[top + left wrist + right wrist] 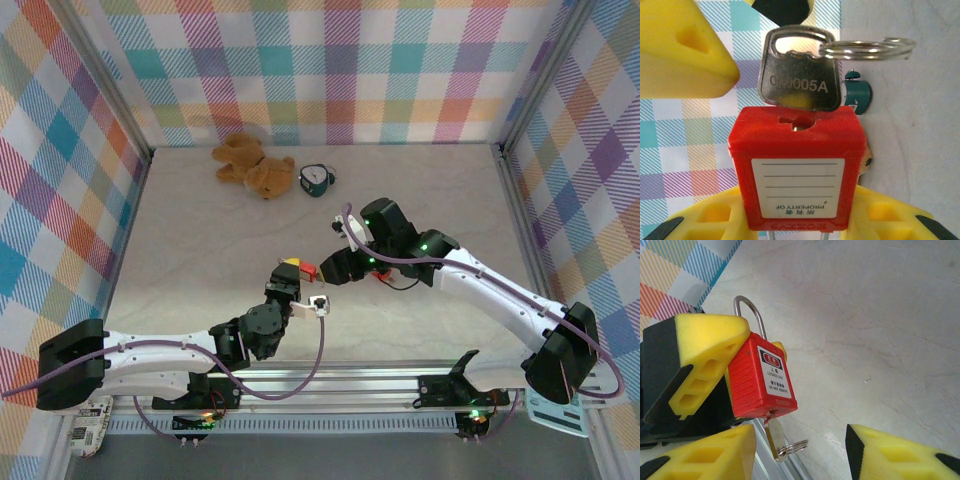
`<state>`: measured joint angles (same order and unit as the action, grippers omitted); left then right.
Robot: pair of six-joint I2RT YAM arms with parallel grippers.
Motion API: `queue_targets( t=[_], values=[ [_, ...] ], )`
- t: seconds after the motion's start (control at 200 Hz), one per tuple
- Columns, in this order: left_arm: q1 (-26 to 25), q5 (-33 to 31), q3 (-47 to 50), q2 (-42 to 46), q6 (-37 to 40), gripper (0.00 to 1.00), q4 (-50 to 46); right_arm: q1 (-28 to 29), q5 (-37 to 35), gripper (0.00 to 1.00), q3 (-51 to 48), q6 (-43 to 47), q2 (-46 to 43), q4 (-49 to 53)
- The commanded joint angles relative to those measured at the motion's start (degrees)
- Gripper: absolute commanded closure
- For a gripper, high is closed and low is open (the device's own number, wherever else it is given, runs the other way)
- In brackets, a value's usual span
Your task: Unlock with the key
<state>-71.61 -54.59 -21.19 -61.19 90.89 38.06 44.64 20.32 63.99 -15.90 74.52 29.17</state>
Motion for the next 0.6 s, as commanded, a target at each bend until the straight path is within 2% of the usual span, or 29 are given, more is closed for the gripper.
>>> queue_targets(
  t=[0.0, 0.595],
  values=[
    [-0.66, -0.92, -0.26, -0.28, -0.94, 1.00, 3.11, 0.23, 1.64, 0.49, 1.71, 1.24, 0.58, 1.32],
    [-0.71, -1.13, -0.33, 0.48, -0.53, 1.00, 3.42, 0.27, -3.77, 0.49, 4.39, 2.09, 3.00, 3.35]
  ],
)
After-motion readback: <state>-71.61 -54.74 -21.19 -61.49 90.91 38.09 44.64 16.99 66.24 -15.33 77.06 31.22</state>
